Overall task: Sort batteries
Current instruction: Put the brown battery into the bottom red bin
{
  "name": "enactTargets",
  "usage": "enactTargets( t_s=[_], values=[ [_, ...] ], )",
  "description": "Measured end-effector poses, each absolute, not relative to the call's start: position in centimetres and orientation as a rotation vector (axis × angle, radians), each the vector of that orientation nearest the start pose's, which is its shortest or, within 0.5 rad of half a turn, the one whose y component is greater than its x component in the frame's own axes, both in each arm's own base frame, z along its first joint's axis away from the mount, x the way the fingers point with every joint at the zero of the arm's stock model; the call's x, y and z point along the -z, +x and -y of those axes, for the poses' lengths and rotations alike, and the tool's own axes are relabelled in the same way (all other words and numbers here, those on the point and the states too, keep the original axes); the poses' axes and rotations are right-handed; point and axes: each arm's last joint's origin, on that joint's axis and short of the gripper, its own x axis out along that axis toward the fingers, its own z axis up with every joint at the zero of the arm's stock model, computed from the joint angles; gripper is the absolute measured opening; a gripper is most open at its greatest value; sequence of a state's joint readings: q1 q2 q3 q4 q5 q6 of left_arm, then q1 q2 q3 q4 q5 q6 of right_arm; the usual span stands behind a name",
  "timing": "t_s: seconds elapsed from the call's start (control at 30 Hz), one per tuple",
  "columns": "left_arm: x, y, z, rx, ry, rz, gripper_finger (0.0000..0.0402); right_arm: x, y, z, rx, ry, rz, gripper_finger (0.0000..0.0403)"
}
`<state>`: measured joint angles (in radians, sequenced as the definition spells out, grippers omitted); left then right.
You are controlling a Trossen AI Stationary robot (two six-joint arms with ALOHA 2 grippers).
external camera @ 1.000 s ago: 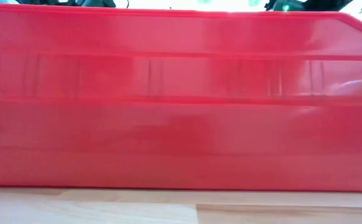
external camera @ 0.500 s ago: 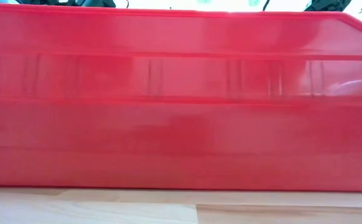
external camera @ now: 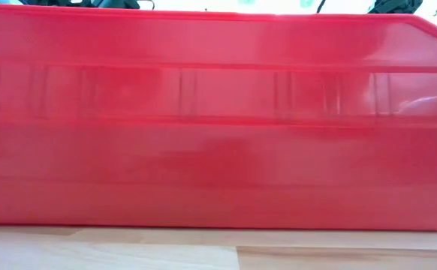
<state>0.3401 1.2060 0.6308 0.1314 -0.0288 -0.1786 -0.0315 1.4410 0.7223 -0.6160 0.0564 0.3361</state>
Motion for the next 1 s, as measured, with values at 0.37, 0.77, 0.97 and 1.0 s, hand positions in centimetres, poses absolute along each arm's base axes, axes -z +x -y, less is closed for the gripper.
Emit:
enactTargets(
  t_s=[0.37, 0.77, 0.97, 1.0],
  values=[
    [-22.6, 23.7, -8.5, -0.414, -0.297, -0.397, 0.0156, -15.7, 23.8, 0.9, 0.132, 0.073, -1.267, 0.0116],
    [-22.6, 23.7, -8.5, -0.418, -0.297, -0.396, 0.0156, -15.6, 23.7, 0.9, 0.086, 0.019, -1.277, 0.0113],
    [-22.6, 23.7, -8.5, -0.418, -0.297, -0.396, 0.0156, -14.6, 22.9, 0.8, 0.083, 0.045, -1.309, 0.0113],
    [-22.6, 23.7, -8.5, -0.418, -0.297, -0.396, 0.0156, -14.6, 22.9, 0.8, 0.090, 0.054, -1.311, 0.0113]
  ],
)
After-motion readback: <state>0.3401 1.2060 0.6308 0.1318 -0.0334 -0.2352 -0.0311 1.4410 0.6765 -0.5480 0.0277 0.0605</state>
